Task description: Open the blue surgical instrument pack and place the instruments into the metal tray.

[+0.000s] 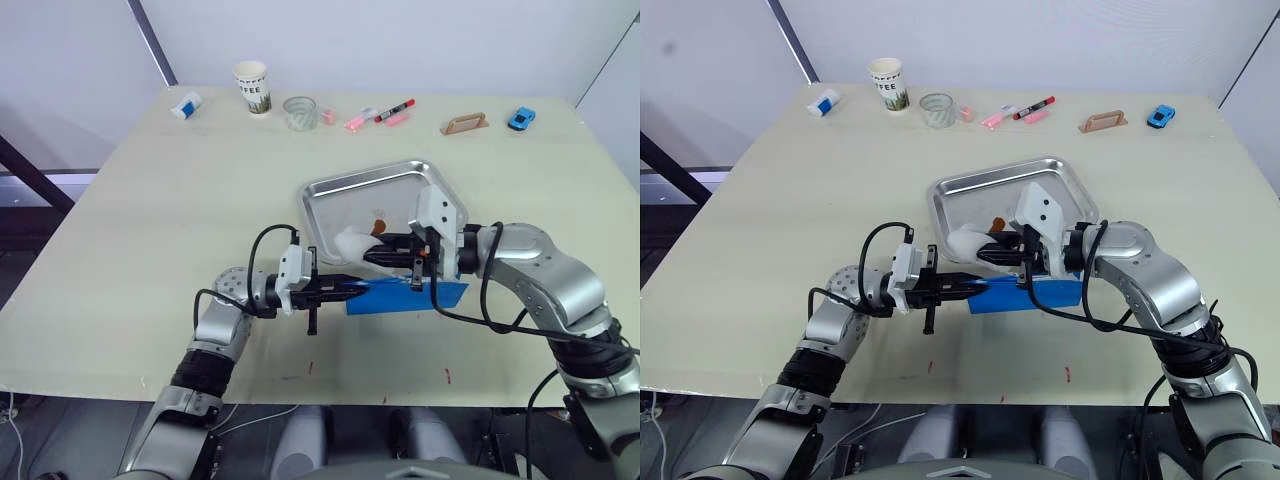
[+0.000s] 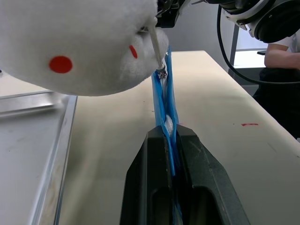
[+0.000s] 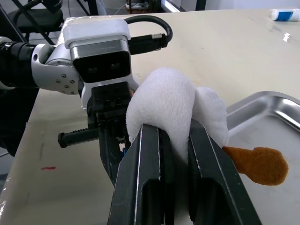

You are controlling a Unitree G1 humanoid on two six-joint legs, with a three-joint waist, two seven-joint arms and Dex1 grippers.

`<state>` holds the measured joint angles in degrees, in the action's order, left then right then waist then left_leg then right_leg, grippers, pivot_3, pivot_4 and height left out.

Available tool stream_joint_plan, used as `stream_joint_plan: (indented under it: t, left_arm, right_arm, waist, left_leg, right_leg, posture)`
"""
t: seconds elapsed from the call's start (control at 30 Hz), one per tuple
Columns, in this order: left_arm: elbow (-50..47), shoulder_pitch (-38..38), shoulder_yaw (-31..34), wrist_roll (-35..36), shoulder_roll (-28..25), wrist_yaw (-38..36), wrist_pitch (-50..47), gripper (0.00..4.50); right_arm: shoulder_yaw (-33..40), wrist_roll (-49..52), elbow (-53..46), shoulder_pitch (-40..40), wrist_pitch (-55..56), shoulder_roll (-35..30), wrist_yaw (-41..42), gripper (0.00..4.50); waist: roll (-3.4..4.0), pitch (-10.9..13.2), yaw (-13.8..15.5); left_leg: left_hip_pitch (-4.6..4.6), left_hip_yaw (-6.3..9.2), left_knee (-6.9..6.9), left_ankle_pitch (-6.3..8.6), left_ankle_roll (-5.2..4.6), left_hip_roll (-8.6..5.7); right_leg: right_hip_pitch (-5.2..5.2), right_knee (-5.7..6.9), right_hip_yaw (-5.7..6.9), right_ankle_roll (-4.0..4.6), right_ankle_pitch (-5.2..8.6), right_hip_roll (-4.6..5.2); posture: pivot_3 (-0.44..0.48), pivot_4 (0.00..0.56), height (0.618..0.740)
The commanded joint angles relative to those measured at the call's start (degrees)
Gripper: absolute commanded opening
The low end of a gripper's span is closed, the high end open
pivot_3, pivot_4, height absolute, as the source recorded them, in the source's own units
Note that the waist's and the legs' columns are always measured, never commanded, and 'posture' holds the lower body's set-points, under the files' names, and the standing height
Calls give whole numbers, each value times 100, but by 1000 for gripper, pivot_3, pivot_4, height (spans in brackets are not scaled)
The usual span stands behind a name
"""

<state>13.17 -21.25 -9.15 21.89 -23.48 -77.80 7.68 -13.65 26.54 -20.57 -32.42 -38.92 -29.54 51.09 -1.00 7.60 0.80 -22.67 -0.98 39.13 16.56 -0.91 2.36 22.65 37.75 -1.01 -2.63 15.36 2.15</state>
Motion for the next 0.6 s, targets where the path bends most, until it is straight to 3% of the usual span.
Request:
stream_joint_plan:
  t: [0.03, 0.33, 0.6]
  left_arm:
    - [-100, 43, -114, -128, 8, 38, -56, 0]
    - [69, 53, -72, -238, -5, 209, 61, 0]
    - [242, -9, -68, -338, 46, 361, 193, 0]
  right_arm:
    - [83, 0, -94, -118, 145, 109, -65, 1]
    - [858, 553, -1111, 575, -400, -555, -103, 1]
    - [993, 659, -1940, 1239, -856, -930, -642, 1]
  waist:
    - [0, 0, 1]
    - [0, 0, 12]
    - [0, -1, -5]
  left_leg:
    - [0, 0, 0, 0, 0, 0]
    - [-1, 2, 0, 0, 0, 0]
    - [2, 5, -1, 0, 0, 0]
  right_leg:
    - [0, 0, 0, 0, 0, 0]
    - [-1, -1, 1, 0, 0, 0]
    - [-3, -1, -1, 0, 1, -1]
  posture:
    - [0, 150, 740]
    - [0, 150, 740]
    - [0, 150, 740]
